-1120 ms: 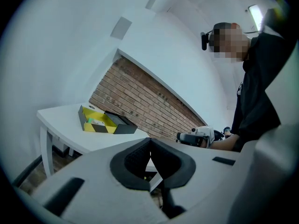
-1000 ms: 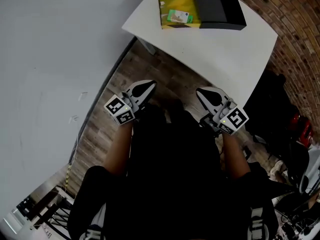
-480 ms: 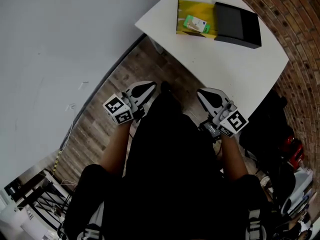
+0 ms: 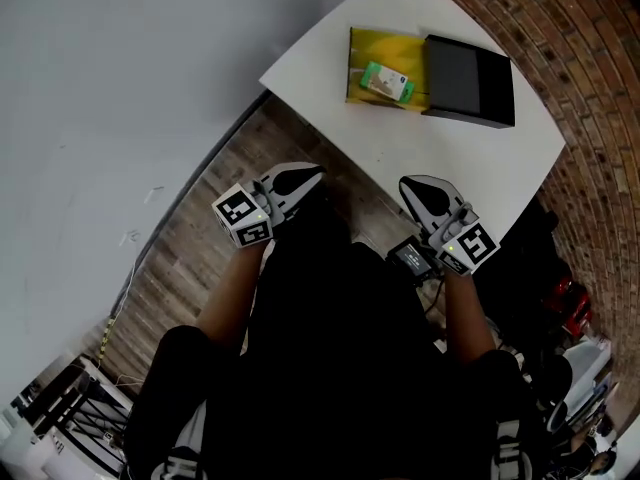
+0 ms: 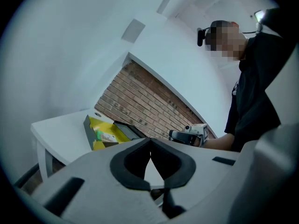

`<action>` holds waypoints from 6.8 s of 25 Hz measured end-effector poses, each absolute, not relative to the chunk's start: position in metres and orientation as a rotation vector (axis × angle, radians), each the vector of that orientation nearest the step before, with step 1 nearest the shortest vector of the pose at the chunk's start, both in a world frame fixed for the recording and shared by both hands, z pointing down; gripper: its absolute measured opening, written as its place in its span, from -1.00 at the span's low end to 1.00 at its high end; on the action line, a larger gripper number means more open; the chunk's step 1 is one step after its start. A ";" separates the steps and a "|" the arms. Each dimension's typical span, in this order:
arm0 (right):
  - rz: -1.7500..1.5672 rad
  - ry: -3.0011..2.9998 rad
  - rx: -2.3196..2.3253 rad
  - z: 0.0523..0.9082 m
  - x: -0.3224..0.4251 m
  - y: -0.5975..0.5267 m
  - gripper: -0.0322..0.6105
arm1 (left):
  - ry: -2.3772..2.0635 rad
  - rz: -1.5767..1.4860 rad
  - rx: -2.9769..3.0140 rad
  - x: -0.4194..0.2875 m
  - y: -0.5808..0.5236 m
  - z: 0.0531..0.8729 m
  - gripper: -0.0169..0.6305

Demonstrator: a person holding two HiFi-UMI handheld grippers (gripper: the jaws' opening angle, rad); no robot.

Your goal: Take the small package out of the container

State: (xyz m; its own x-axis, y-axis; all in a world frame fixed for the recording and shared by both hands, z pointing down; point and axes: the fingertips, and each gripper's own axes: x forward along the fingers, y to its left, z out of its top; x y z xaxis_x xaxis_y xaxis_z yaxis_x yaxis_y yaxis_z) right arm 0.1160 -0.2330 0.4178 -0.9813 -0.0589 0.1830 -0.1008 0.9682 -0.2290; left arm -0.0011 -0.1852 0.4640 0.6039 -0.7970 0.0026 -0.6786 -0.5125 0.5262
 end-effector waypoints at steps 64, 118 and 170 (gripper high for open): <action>-0.083 -2.077 -0.186 0.604 -0.003 -0.447 0.30 | -1.065 -0.361 2.249 -0.063 -0.307 0.538 -0.90; -0.245 -1.910 -0.142 0.597 0.002 -0.440 0.07 | -1.116 -0.381 2.251 -0.050 -0.284 0.528 -0.90; -0.247 -3.066 0.641 0.244 0.170 -0.323 0.06 | -0.949 -0.229 2.729 0.012 -0.284 0.355 -0.90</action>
State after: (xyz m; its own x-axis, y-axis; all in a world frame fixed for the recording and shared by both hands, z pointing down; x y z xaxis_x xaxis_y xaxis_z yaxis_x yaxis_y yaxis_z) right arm 0.1702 -0.3233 0.2436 -0.9169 -0.3979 -0.0321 -0.3979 0.9045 0.1536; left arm 0.0117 -0.2836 0.3550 0.7764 -0.6266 -0.0679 -0.5885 -0.7593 0.2777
